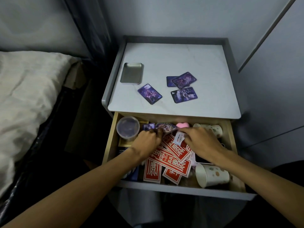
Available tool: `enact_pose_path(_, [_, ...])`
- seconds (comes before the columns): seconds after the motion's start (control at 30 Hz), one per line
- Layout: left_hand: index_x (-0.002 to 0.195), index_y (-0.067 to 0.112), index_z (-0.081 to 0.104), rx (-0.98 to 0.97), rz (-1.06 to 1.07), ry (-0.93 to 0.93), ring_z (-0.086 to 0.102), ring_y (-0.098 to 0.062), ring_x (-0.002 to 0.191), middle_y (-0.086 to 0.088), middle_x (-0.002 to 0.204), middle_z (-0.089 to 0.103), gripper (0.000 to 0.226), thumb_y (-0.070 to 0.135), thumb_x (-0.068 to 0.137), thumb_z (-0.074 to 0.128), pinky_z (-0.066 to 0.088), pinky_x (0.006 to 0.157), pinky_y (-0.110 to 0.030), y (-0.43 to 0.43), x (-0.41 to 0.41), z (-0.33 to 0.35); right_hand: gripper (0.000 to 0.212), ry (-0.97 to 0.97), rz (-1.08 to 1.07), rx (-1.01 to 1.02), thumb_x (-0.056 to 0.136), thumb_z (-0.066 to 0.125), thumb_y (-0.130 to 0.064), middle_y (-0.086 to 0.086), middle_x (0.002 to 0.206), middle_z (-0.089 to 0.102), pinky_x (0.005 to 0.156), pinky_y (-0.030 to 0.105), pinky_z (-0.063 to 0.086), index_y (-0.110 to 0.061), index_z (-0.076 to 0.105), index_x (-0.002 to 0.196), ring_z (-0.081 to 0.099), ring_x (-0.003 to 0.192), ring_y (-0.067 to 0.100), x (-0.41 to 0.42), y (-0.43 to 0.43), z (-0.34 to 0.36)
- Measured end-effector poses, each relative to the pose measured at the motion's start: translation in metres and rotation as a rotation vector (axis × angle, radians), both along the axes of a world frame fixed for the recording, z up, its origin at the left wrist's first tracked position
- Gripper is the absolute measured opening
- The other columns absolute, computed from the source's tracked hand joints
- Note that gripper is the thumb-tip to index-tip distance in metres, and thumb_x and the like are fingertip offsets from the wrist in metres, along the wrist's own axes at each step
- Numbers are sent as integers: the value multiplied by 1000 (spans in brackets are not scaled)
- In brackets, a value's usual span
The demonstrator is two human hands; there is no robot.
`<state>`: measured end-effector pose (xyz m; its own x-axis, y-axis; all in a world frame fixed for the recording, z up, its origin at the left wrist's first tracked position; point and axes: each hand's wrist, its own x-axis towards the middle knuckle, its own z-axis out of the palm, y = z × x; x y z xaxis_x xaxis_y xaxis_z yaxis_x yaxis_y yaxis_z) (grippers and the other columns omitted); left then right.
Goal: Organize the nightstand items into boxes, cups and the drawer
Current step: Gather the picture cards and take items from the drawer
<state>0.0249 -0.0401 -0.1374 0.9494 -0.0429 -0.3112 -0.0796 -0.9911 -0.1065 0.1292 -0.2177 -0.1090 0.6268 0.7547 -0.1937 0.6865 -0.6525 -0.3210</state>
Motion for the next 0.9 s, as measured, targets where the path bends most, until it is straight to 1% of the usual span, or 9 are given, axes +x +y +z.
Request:
enact_pose_path(0.23, [118,12,56,-165,222,-236,68,-30,88,-7,105,70,22,17,97,53,48,64,-37,9,-11,35,30,96,-121,140,102,47,-25,-10,77,65,50,15,44,-28,63,127,62,61,1,2,-1,-3])
enact_pose_path(0.27, [115,12,59,-200,239,-271,68,-32,85,-8,100,71,21,16,95,57,48,64,-38,11,-15,41,30,116,-105,148,102,47,-24,-10,81,65,52,16,47,-27,62,128,63,65,2,1,-1,-3])
enact_pose_path(0.33, [108,12,63,-252,256,-355,67,-32,79,-9,91,71,17,17,93,59,49,63,-38,20,-25,55,34,123,-50,158,103,46,-21,-4,106,69,74,29,57,-24,59,134,67,90,9,-1,1,-4])
enact_pose_path(0.4, [100,13,68,-299,277,-475,66,-32,70,-8,80,70,12,19,93,60,47,58,-36,35,-38,66,38,101,39,136,103,46,-19,0,128,63,94,40,52,-23,54,140,59,115,16,-2,6,-11])
enact_pose_path(0.53, [89,11,69,-413,375,-578,64,-30,60,-7,68,67,14,19,94,58,48,54,-38,63,-53,76,49,19,229,96,100,47,-11,-3,150,45,109,39,37,-27,43,147,41,136,20,-7,33,-31])
enact_pose_path(0.6, [87,11,69,-479,425,-614,62,-20,59,-2,67,66,11,16,93,62,49,56,-39,69,-53,73,61,-28,311,87,96,47,-4,-3,155,35,109,43,41,-28,35,151,35,141,21,-13,53,-38])
enact_pose_path(0.67, [86,11,68,-558,466,-622,59,-11,57,3,66,64,12,18,94,62,49,55,-34,70,-53,69,60,-81,374,37,98,48,-12,2,157,29,111,45,39,-23,27,154,27,145,24,-19,70,-47])
enact_pose_path(0.77, [85,11,68,-650,529,-614,59,-5,59,6,67,63,13,17,94,62,45,54,-19,70,-56,66,70,-114,412,-70,99,48,-44,11,158,27,117,43,28,-15,19,156,24,145,30,-25,89,-64])
enact_pose_path(0.9, [79,10,64,-693,609,-626,60,-6,62,6,66,61,13,12,92,64,43,54,-17,76,-57,67,79,-238,421,-108,94,53,-50,20,147,42,110,44,37,-10,21,154,46,130,36,-25,102,-73])
